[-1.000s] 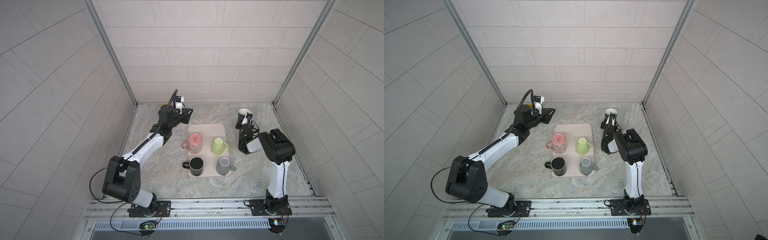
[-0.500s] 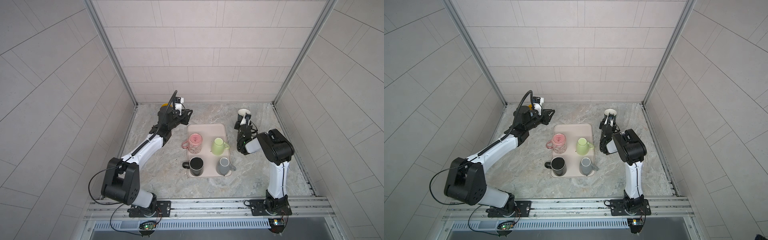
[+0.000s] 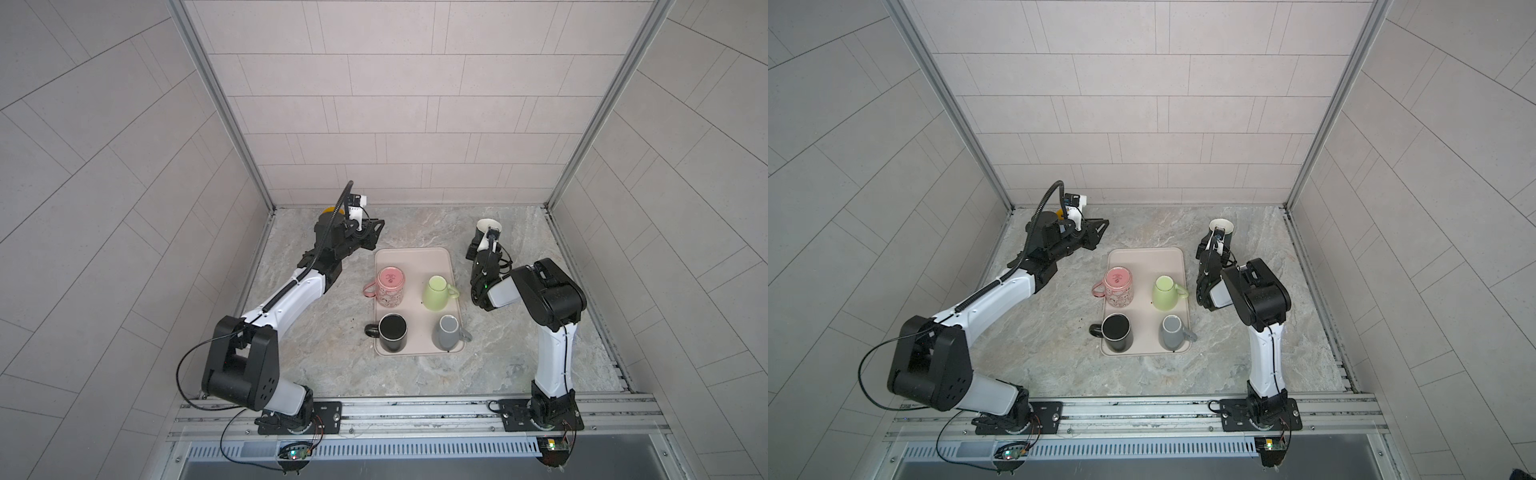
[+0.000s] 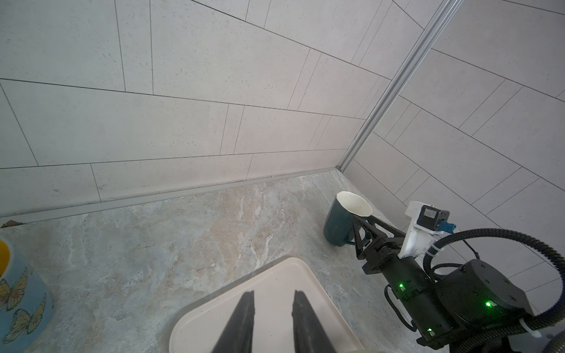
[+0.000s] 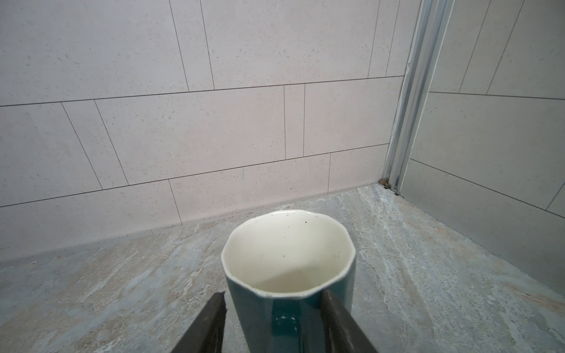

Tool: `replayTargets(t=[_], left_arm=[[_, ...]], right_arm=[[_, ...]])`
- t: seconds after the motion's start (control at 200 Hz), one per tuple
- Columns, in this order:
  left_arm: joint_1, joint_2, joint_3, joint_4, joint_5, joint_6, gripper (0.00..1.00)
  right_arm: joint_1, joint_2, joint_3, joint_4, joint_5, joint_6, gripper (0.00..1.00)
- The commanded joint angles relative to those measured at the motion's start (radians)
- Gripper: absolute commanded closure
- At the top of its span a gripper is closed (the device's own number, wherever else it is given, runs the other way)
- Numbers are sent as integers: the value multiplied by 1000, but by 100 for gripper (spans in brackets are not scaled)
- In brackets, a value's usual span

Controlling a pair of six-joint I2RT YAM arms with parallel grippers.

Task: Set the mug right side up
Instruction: 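Lower the dark green mug upright onto the table beyond the tray with the right gripper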

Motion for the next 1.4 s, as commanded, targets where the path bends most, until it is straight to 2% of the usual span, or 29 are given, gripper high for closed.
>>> replayTargets(t=[0.0, 0.645, 1.396], left_arm=[[5, -36, -14, 42, 22, -1, 73], [6, -12, -4, 110, 63, -64, 73], [5, -42, -32, 156, 72, -93, 73]], right_arm=[[9, -19, -11, -13, 27, -5, 47], [57, -45, -33, -24, 109, -46, 44], [91, -79, -61, -46, 172, -10, 41]])
